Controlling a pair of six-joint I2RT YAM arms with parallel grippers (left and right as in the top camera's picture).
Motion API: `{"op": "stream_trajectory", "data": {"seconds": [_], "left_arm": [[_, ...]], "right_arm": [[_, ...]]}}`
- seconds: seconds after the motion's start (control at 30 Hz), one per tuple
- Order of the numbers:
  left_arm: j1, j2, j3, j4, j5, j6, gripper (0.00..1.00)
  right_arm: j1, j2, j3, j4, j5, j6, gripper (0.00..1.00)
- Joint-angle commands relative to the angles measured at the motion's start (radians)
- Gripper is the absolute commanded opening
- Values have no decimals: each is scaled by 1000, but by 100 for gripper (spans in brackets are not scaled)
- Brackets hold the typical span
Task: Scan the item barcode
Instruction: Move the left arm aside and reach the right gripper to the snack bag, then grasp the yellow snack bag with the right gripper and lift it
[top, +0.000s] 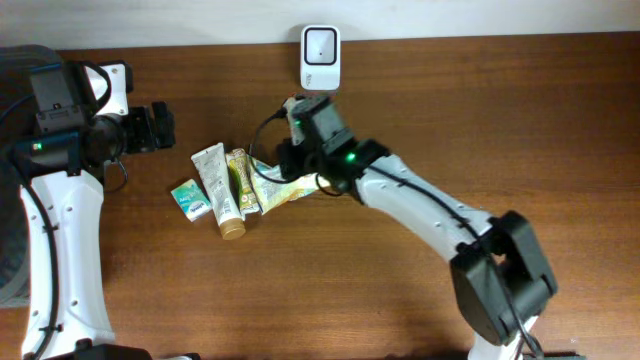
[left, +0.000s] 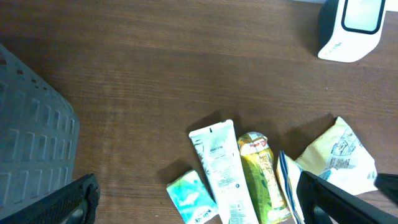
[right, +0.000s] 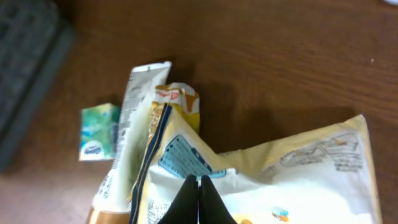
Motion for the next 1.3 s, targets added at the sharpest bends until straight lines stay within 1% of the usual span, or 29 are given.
{"op": "stream_trajectory", "data": {"seconds": [0.0, 0.13, 0.47, 0.5, 0.53, 0.63, 0.67, 0.77, 0.87, 0.9, 0.93, 0.97, 1.07, 1.13, 1.17, 1.2, 1.23, 1.27], "left_arm": [[2, -8, 7, 2, 11, 19, 99], [2, -8, 7, 2, 11, 19, 99], [2, -8, 7, 2, 11, 19, 99], [2, -8, 7, 2, 11, 19, 99], [2, -8, 7, 2, 11, 19, 99], [2, -8, 7, 2, 11, 19, 99], [2, -8, 7, 2, 11, 19, 99], [2, -8, 7, 2, 11, 19, 99], [2, -8, 7, 2, 11, 19, 99], [2, -8, 7, 2, 11, 19, 99], [2, -8, 7, 2, 11, 19, 99], [2, -8, 7, 2, 11, 19, 99], [2, -8, 7, 2, 11, 19, 99], [2, -8, 7, 2, 11, 19, 99], [2, -8, 7, 2, 11, 19, 99], [2, -8, 7, 2, 11, 19, 99], [2, -8, 7, 2, 11, 19, 99], [2, -8, 7, 2, 11, 19, 99]], "right_arm": [[0, 72, 19, 34, 120, 51, 4], [0, 171, 19, -5, 115, 124, 4], [-2, 245, 12, -18, 125, 122, 5], [-15, 210, 44, -19, 55, 61, 17], [-28, 169, 104, -47, -24, 8, 24], [-32, 111, 275, -204, -106, -70, 38], [-19, 109, 352, -293, -123, -115, 45], [49, 126, 364, -380, -129, -131, 57], [138, 171, 352, -422, -118, -167, 69], [170, 189, 343, -439, -47, -169, 72], [198, 217, 330, -446, 67, -169, 75], [206, 246, 324, -457, 120, -170, 75], [204, 253, 324, -553, 120, -164, 74], [194, 253, 324, -636, 134, -151, 69], [178, 253, 324, -680, 211, -109, 67], [156, 253, 324, -710, 279, -97, 64], [105, 253, 324, -763, 368, -32, 61], [75, 253, 324, -789, 403, 4, 59]]}}
